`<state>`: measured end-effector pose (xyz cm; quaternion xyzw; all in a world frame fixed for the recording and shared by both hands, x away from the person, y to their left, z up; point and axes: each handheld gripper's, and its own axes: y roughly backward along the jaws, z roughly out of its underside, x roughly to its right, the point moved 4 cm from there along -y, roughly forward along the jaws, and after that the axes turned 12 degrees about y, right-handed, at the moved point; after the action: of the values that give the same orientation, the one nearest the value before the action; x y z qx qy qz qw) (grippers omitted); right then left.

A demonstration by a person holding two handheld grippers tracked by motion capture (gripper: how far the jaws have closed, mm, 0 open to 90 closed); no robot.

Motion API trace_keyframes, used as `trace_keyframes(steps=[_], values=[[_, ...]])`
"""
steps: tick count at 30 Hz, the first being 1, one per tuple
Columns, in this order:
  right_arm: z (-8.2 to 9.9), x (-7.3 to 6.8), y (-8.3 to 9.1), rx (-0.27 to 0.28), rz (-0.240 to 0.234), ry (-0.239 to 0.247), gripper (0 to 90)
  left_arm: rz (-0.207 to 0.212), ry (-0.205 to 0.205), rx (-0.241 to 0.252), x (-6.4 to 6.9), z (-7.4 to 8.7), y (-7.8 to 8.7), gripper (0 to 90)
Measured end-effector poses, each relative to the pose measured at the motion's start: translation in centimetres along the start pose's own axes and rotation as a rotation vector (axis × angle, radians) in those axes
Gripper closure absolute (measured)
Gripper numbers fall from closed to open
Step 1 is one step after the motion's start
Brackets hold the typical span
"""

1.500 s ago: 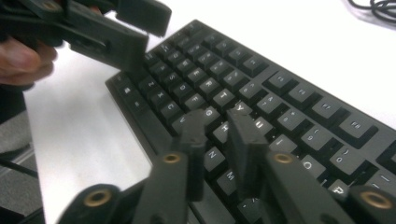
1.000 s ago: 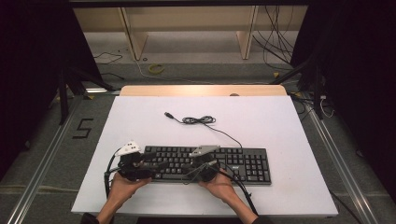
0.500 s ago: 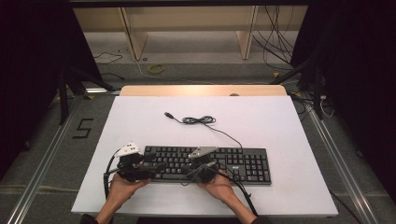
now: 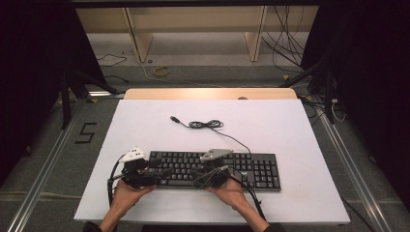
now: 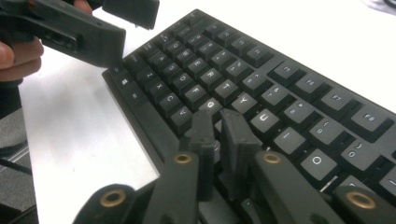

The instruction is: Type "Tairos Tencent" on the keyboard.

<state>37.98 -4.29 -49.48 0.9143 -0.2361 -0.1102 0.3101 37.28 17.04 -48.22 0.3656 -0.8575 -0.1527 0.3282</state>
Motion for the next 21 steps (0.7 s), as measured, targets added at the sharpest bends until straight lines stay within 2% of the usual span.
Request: trace_keyframes(steps=[17,21], values=[[0.0,0.5,1.5,0.034,-0.011,-0.008,65.7,0.001,-0.003,-0.006,0.1,0.0,-0.2,31.7],[0.1,0.7,1.8,0.038,0.001,-0.007,60.9,-0.001,-0.002,-0.004,0.0,0.0,-0.2,32.0]])
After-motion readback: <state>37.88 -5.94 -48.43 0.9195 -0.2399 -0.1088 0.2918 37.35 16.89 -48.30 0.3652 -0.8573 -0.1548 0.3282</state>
